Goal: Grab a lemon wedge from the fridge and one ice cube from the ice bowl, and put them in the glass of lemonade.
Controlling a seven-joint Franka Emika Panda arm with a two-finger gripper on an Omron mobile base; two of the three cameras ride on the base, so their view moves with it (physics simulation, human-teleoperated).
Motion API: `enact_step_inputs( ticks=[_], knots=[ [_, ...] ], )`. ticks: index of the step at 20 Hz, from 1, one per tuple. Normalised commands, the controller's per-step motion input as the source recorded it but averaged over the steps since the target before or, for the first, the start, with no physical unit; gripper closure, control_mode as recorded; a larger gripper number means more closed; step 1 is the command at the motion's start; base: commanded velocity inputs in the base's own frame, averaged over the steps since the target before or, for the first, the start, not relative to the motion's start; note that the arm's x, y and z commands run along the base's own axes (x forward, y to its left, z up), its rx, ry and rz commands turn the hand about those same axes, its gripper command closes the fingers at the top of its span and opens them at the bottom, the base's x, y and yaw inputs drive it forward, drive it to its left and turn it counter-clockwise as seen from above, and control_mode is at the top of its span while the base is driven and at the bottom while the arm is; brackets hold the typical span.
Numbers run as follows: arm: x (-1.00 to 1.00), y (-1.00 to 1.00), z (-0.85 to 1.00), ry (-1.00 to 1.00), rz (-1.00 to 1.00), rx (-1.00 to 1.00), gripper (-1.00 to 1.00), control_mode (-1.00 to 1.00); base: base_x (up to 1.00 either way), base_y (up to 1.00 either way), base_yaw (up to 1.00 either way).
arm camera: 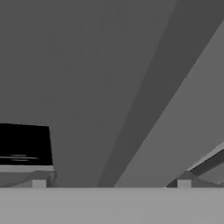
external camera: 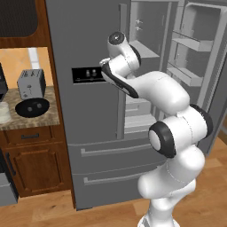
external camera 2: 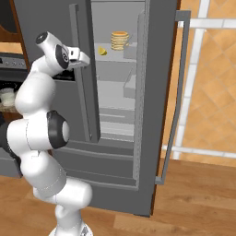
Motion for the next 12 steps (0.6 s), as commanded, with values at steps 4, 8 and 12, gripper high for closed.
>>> enact_step_inputs(
  ticks=[4, 8, 12],
  knots=[
    [0.33, 0.0, -0.33, -0.19, 0.0, 0.11, -1.0, -1.0, 0.0, 0.0, 0.0],
    [0.3, 0.0, -0.29, -0.16, 0.0, 0.06, -1.0, -1.0, 0.0, 0.0, 0.0],
    [0.0, 0.04, 0.0, 0.0, 0.0, 0.0, 1.0, -1.0, 0.0, 0.0, 0.0]
  ],
)
